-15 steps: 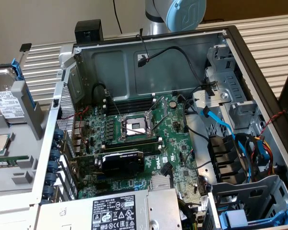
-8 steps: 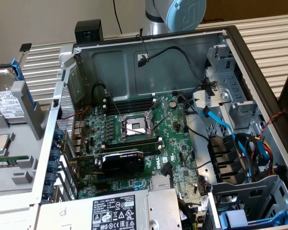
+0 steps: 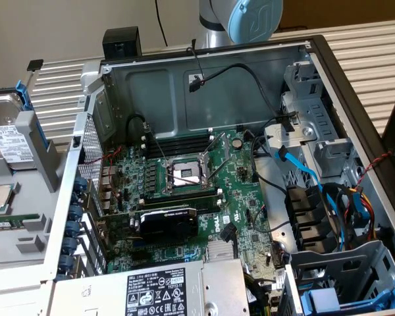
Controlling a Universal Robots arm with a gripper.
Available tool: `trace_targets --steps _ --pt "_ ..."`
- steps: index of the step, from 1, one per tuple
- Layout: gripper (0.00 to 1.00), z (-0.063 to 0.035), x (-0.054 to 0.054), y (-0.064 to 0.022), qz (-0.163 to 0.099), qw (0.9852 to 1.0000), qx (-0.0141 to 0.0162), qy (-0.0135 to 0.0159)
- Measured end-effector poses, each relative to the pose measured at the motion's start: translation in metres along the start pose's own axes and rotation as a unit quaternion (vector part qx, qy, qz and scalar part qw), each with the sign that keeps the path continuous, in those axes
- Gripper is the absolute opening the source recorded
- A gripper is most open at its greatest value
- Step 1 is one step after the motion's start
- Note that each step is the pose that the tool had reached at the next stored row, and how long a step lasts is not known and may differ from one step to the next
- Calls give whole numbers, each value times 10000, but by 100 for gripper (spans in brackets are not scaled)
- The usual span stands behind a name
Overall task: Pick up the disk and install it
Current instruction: 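Pick up the disk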
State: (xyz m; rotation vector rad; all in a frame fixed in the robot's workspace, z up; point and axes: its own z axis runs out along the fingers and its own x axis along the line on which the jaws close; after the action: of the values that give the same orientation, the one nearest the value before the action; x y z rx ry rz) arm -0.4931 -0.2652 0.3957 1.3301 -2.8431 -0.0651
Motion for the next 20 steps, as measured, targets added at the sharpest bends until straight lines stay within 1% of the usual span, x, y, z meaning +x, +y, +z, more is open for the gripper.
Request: trace_targets --steps 3,5,7,10,13,16,20 --pt "48 2 0 0 -269 9996 -5 9" --pt "48 3 0 -1 -449 9990 -8 16" --pt "48 4 0 -1 -635 9980 -12 23" --pt "48 7 0 0 -905 9959 -17 32" --pt "48 9 0 0 -1176 9931 -22 42" --pt "48 12 0 -1 -1444 9895 -27 51" --pt "48 17 0 -1 -1806 9835 -34 63"
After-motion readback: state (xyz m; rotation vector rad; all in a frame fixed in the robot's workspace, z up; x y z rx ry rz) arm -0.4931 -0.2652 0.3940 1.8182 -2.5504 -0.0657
